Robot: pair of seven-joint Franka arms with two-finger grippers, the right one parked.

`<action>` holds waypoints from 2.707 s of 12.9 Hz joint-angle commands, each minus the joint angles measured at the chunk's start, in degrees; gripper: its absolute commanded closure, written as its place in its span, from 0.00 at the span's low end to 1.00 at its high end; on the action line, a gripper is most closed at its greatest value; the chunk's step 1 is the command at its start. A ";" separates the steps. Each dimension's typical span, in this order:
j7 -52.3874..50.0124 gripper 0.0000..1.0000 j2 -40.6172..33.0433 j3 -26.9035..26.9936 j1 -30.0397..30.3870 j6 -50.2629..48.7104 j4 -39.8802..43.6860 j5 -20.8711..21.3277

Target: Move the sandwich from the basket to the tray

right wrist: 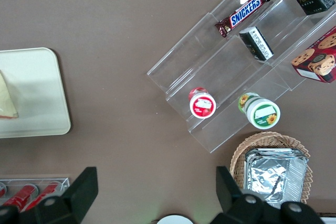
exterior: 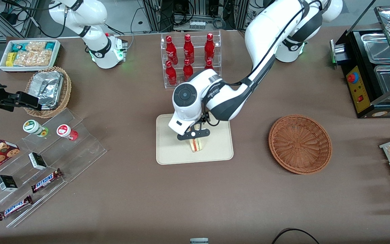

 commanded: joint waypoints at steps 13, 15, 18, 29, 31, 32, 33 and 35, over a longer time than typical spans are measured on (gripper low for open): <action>43.22 0.00 -16.52 0.38 22.34 -17.57 -6.06 -5.45; 46.10 0.00 -18.74 0.38 25.95 -17.48 -8.54 -5.36; 47.27 0.00 -22.94 0.46 28.24 -17.04 -12.48 -5.27; 53.95 0.00 -39.55 0.90 39.58 -15.28 -29.10 -5.27; 53.95 0.00 -42.55 0.90 39.94 -15.19 -32.27 -5.45; 53.95 0.00 -43.52 1.08 39.77 -15.63 -33.15 -5.45; 53.95 0.00 -44.48 2.56 39.07 -16.15 -33.50 -5.71; 53.86 0.00 -46.07 7.12 34.69 -17.82 -34.03 -6.06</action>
